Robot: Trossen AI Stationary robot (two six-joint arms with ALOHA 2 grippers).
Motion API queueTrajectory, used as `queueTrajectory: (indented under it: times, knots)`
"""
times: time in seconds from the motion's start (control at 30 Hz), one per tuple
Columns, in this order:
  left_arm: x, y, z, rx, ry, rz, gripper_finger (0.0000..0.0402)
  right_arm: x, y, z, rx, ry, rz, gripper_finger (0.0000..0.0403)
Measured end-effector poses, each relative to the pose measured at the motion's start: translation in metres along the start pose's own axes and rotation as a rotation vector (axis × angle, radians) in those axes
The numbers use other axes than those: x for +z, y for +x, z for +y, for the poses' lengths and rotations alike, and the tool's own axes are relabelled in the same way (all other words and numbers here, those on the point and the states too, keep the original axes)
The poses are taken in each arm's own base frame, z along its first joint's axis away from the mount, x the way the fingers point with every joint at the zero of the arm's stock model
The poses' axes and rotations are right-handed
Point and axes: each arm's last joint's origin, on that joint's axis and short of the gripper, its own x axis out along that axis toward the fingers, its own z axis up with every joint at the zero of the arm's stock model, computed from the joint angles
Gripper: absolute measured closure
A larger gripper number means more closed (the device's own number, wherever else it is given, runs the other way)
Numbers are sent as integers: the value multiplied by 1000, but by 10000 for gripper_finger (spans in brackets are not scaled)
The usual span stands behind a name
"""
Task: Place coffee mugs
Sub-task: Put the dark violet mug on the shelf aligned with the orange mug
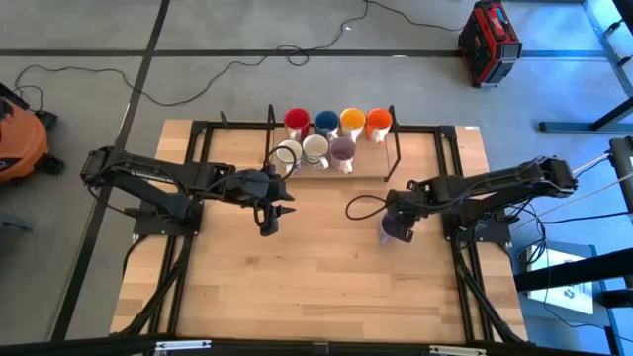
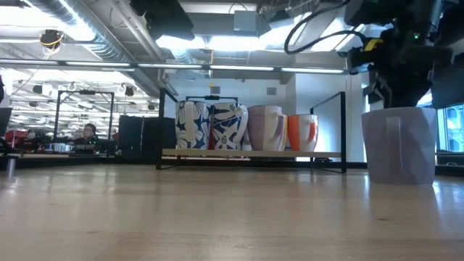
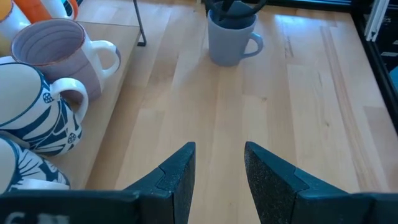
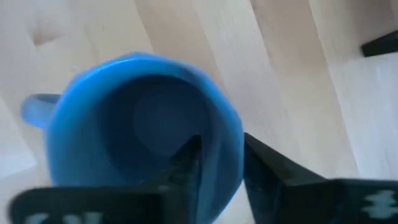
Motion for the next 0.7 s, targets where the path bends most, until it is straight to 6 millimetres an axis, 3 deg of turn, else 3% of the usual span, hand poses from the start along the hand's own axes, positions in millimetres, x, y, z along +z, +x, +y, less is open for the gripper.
queueTrajectory:
  times: [0.17,0.33,0.53,0.7]
  knots:
    - [0,0,0,0,3,0,269,11,-24,4,23,2,-13,248]
    - [0,0,0,0,12,0,269,22,-48,10,111,-4,-40,226]
    - [-1,0,0,1,25,5,269,20,-52,36,202,-126,-106,225]
    - [-1,0,0,1,32,8,269,12,-49,51,174,-166,-88,225]
